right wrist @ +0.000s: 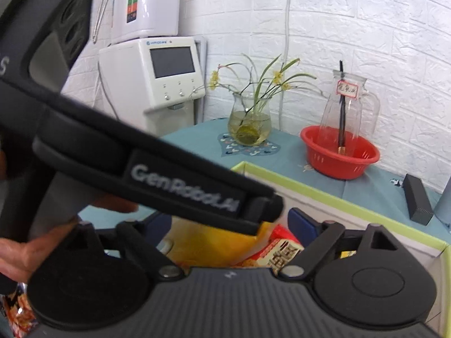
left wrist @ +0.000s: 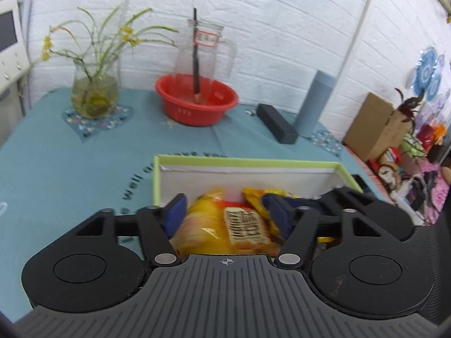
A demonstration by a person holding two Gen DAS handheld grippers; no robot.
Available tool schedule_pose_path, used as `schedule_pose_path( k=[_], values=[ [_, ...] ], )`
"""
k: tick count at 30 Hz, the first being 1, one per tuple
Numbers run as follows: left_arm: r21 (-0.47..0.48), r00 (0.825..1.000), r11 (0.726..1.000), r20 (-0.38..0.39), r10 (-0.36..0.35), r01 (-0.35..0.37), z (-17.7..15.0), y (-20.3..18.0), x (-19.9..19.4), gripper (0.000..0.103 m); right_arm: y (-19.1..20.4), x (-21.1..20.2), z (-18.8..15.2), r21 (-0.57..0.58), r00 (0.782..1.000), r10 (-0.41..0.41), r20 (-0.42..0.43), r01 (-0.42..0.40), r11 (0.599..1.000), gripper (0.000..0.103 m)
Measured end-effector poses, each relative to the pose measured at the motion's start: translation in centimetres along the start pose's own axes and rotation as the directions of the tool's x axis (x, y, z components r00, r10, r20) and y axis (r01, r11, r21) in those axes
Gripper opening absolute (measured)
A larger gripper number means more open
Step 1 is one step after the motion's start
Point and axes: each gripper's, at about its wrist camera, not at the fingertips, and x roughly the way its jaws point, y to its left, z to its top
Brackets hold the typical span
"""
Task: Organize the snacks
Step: 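Carry the yellow bread bag with the left gripper into the box, release, then grasp the silver chip bag with orange label using the left gripper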
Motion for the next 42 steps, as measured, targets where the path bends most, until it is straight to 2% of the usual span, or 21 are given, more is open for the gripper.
schedule_pose_path(
  k=[2,6,9,12,17,20,24,27,29,33,38,40,42],
  values=[
    [0.012,0.999,1.000,0.031,0.025,-0.026,0.1,0.2,-1.3,0.056,0.2,-1.4,0.6,0.021,1.000,-0.009,0.025,0.008,1.000,0.092],
    [0.010,0.995,1.000,0.103,-0.006,0.005,-1.2,0.3,-6.4,0.065,1.5,-6.5,0.2,0.031,0.996,-0.030,0.082,0.028,0.999,0.093],
    [0.012,0.992,1.000,0.127,-0.012,0.011,-3.5,0.0,-9.9,0.067,2.8,-9.4,-1.5,0.024,0.997,-0.025,0.074,0.024,0.999,0.093],
    [-0.005,0.991,1.000,0.132,-0.023,0.024,-6.6,-0.1,-12.9,0.068,5.3,-11.4,-4.4,0.040,1.000,0.022,0.017,-0.023,0.999,0.093],
    [-0.076,0.995,0.997,0.098,-0.011,0.018,-13.1,0.6,-16.9,0.070,10.1,-13.4,-10.7,0.081,0.993,0.086,-0.082,-0.079,0.994,0.093],
    [-0.182,0.999,0.983,0.054,-0.009,0.018,-17.8,1.8,-18.9,0.070,12.1,-13.8,-13.7,0.106,0.983,0.126,-0.131,-0.113,0.988,0.093],
    [-0.303,1.000,0.953,0.008,0.013,-0.010,-21.6,3.9,-20.5,0.069,13.7,-13.8,-14.1,0.088,0.981,0.129,-0.142,-0.118,0.989,0.093],
    [-0.328,0.997,0.943,0.023,0.071,-0.060,-21.1,5.6,-20.8,0.068,14.9,-13.8,-12.6,0.060,0.984,0.150,-0.099,-0.145,0.988,0.093],
    [-0.326,0.997,0.944,0.036,0.068,-0.053,-20.2,6.5,-20.5,0.070,15.5,-13.6,-11.5,0.044,0.984,0.165,-0.072,-0.162,0.986,0.093],
    [-0.353,1.000,0.936,0.016,0.020,-0.013,-18.9,8.4,-18.6,0.070,16.2,-10.7,-9.4,0.083,0.972,0.224,-0.066,-0.219,0.972,0.093],
    [-0.352,0.998,0.936,-0.054,-0.013,-0.006,-19.1,9.5,-15.7,0.070,17.2,-6.6,-8.6,0.091,0.953,0.275,-0.131,-0.264,0.960,0.093],
    [-0.359,0.997,0.933,-0.065,-0.048,0.021,-19.4,10.0,-15.0,0.070,17.5,-5.1,-8.5,0.081,0.943,0.293,-0.156,-0.284,0.956,0.094],
    [-0.378,0.992,0.923,-0.066,-0.103,0.071,-19.9,10.6,-14.5,0.059,17.9,-4.1,-8.7,0.044,0.942,0.287,-0.175,-0.284,0.958,0.093]
  ],
)
